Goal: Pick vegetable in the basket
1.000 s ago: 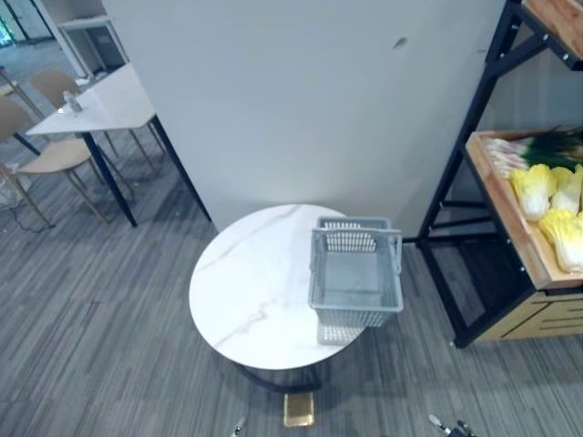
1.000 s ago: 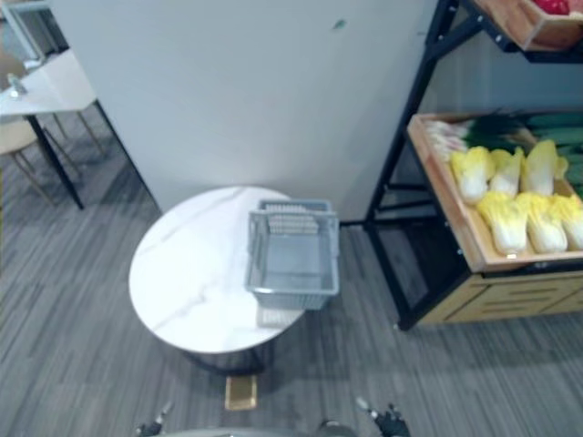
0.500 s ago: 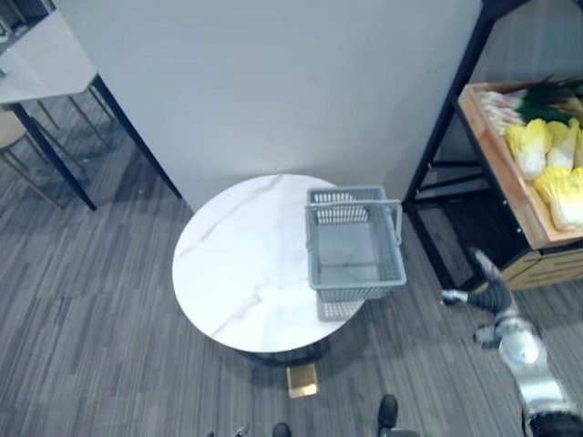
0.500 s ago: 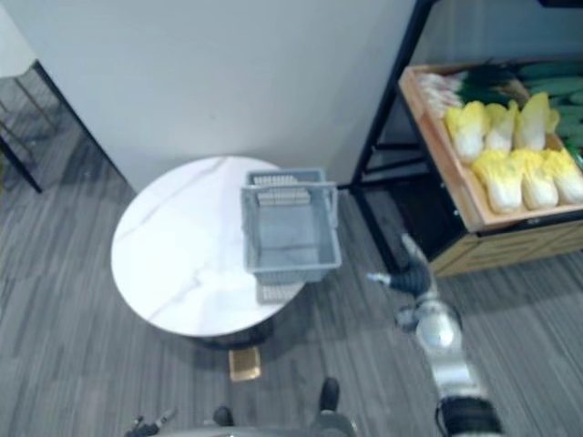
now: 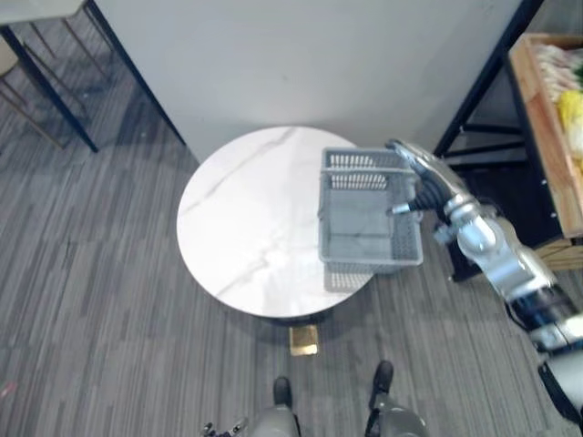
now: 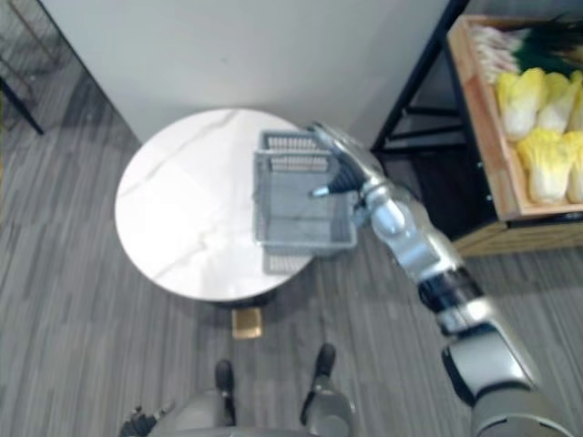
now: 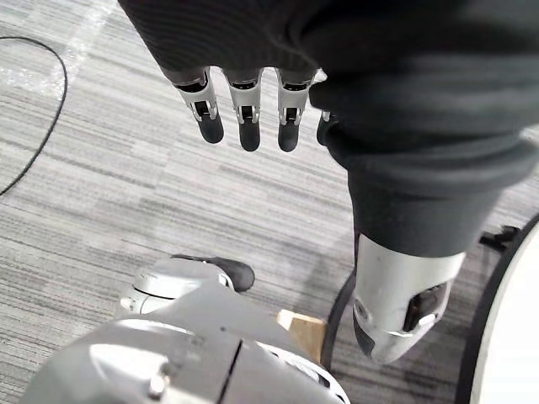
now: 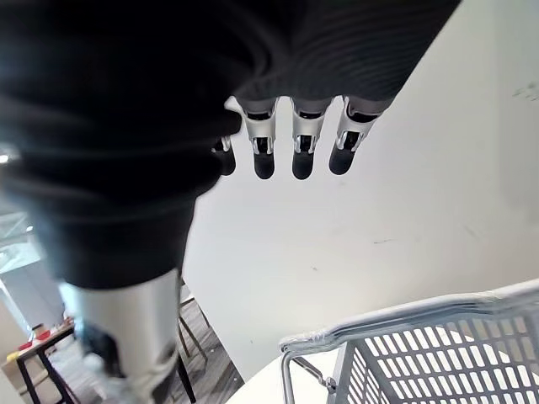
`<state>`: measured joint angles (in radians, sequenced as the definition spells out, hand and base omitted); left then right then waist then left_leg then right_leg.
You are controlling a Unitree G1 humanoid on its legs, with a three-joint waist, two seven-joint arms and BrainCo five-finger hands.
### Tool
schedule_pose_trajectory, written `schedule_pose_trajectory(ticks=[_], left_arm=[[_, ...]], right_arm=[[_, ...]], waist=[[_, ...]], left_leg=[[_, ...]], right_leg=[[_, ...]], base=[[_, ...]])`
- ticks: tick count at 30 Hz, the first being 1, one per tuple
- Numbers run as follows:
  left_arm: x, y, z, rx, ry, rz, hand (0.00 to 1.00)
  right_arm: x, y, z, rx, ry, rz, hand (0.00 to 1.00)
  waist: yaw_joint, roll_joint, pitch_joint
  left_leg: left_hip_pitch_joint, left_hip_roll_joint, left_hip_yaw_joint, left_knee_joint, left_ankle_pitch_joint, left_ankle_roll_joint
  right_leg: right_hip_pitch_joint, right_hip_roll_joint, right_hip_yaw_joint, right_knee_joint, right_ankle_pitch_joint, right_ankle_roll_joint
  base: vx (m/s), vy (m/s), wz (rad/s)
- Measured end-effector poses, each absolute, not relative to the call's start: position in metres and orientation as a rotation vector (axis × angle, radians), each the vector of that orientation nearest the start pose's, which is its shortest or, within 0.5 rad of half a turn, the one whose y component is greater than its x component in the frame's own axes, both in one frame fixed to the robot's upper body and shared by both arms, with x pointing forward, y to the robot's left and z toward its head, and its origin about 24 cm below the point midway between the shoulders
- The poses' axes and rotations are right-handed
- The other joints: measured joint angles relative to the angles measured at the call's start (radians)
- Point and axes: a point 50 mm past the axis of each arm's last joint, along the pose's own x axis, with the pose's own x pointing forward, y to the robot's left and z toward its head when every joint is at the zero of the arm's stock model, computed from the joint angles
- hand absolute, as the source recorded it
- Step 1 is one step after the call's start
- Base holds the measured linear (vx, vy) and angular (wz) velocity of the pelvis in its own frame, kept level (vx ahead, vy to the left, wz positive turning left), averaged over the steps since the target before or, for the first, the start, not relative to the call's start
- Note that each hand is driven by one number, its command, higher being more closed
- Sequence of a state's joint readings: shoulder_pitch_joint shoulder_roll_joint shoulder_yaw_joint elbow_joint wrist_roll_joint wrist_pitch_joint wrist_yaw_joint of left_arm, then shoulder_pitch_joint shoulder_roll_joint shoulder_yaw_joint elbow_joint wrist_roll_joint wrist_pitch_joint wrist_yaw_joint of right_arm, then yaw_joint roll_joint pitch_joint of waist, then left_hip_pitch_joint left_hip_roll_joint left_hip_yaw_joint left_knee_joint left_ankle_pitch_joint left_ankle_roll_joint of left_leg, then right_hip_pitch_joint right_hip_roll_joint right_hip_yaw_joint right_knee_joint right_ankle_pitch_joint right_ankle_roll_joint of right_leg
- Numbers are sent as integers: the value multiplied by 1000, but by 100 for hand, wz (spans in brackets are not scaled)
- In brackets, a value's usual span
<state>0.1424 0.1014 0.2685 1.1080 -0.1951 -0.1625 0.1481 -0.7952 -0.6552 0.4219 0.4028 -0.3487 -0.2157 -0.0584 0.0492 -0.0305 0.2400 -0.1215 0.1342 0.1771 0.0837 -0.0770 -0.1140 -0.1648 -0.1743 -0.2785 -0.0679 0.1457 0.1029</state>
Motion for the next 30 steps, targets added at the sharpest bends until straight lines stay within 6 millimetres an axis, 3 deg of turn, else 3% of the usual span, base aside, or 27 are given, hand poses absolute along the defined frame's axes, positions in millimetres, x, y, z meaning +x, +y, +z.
schedule_pose_trajectory(ticks=[3, 7, 11, 22, 30], left_arm=[[68, 234, -158, -144, 1019, 622, 0], [72, 235, -157, -181, 1002, 645, 0], [88, 233, -155, -184, 969, 623, 0], [99, 229, -153, -169, 947, 584, 0], [101, 226, -153, -180, 945, 575, 0]], right_arm=[[379, -164, 217, -1176, -519, 168, 0], [399, -153, 224, -1223, -446, 175, 0], [409, -152, 237, -1242, -424, 124, 0], [420, -173, 246, -1180, -327, -26, 0], [421, -194, 253, -1127, -285, -120, 0]], waist=[[38, 0, 33], [46, -2, 75], [69, 0, 103], [70, 8, 127], [70, 37, 145]], left_leg=[[-33, 0, -4, 14, 1, 2], [-51, 0, -26, 21, 2, 2], [-73, -1, -28, 24, 3, 5], [-103, -4, -52, 25, 6, 9], [-115, -5, -65, 25, 8, 10]], right_leg=[[-24, 0, 1, -1, 8, -5], [-25, 0, 4, -2, 9, -5], [-44, 0, 4, -5, 13, -10], [-55, -1, 3, -18, 20, -10], [-58, 0, -8, -23, 21, -9]], base=[[-12, -2, 1], [6, 9, 12], [5, 3, 3], [5, 8, 4], [2, 3, 3]])
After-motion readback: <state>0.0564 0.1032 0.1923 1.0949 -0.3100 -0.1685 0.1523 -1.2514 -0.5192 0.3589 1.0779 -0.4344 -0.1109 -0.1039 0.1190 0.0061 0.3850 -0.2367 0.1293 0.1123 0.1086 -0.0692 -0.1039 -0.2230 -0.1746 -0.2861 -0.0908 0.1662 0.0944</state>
